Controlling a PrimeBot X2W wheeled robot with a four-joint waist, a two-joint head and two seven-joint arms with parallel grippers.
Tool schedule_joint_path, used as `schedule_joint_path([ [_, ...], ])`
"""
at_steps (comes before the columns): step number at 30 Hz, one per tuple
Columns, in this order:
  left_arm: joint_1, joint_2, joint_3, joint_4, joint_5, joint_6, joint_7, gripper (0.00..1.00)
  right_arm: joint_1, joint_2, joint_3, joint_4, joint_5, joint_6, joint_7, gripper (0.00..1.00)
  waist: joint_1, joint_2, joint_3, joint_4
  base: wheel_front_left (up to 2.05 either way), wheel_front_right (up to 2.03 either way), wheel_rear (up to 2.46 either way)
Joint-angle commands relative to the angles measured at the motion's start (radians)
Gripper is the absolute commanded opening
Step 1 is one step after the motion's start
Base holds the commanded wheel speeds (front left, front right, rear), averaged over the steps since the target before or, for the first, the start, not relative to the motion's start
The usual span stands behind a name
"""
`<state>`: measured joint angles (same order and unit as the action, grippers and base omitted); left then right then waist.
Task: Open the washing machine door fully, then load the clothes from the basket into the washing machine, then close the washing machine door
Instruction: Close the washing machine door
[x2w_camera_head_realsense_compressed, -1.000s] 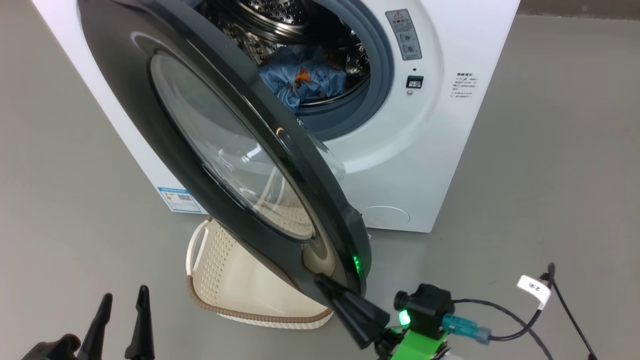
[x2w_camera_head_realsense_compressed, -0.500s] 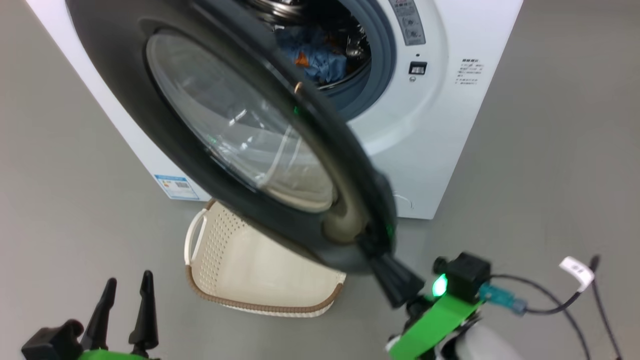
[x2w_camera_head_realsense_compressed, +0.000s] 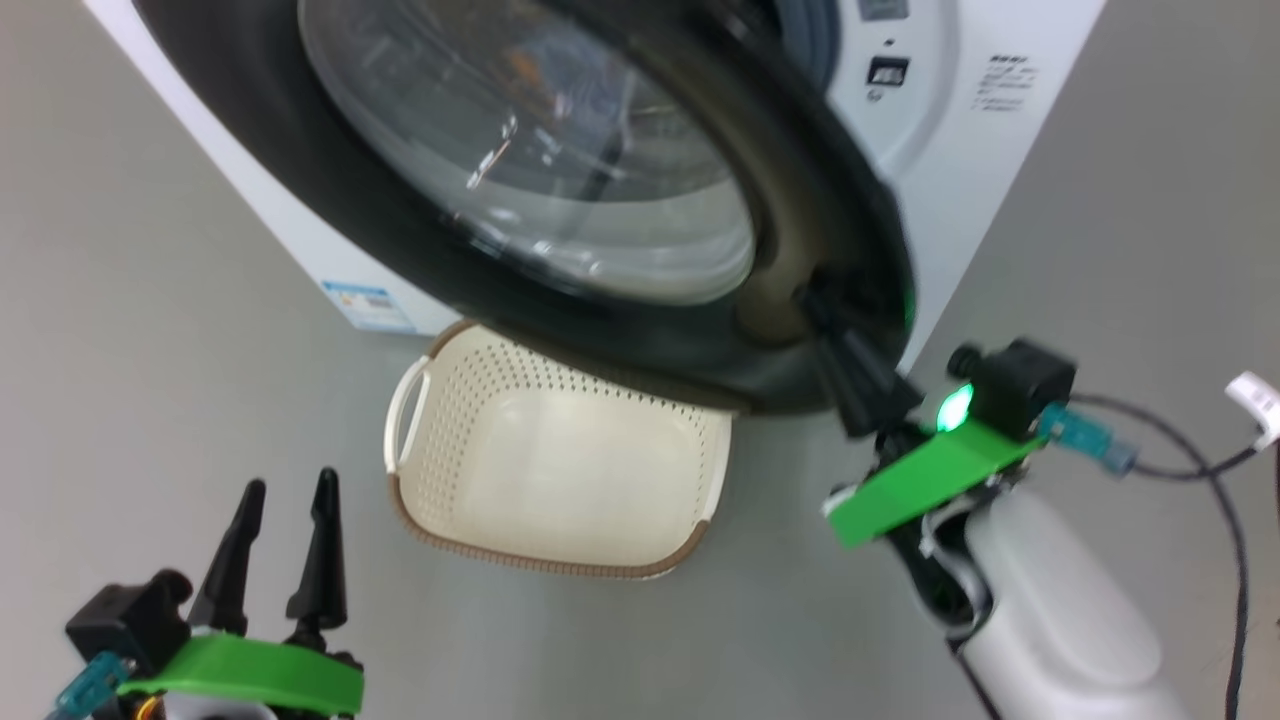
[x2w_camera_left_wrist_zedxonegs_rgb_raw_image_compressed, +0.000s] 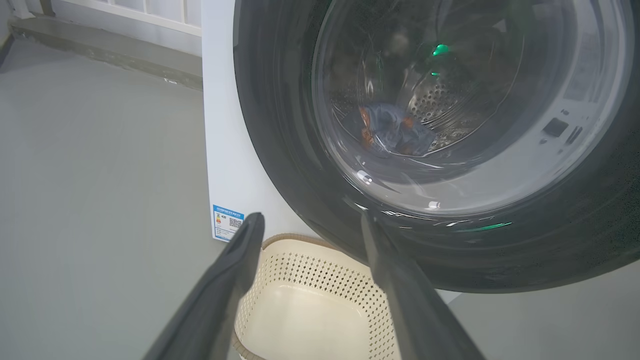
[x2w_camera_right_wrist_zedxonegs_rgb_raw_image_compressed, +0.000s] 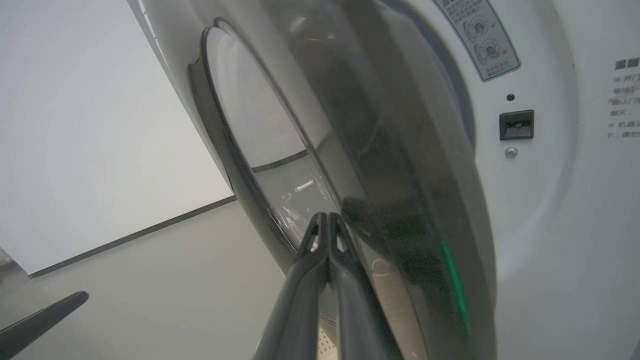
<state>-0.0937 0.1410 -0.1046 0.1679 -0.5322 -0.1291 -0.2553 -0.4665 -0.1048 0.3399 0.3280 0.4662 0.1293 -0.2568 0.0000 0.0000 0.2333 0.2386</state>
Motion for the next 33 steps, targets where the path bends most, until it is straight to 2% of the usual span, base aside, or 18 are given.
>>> schedule_joint_path([
  [1, -0.046, 0.015, 0.025, -0.029, -0.008, -0.002, -0.006, 1.0, -0.059, 0.004, -0.016, -0.008, -0.014, 0.001, -0.005, 0.0, 0.0, 0.0, 0.043, 0.028, 0.0, 0.0, 0.0],
  [24, -0.156, -0.006, -0.026, -0.047, -0.031, -0.002, -0.006, 1.0, -0.362, 0.027, -0.317, 0.104, -0.083, 0.001, -0.005, 0.0, 0.0, 0.0, 0.186, 0.102, 0.0, 0.0, 0.0],
  [33, -0.148, 0.001, -0.019, -0.026, -0.027, -0.002, -0.006, 1.0, -0.315, 0.039, -0.268, 0.1, -0.107, 0.001, -0.005, 0.0, 0.0, 0.0, 0.157, 0.092, 0.0, 0.0, 0.0],
])
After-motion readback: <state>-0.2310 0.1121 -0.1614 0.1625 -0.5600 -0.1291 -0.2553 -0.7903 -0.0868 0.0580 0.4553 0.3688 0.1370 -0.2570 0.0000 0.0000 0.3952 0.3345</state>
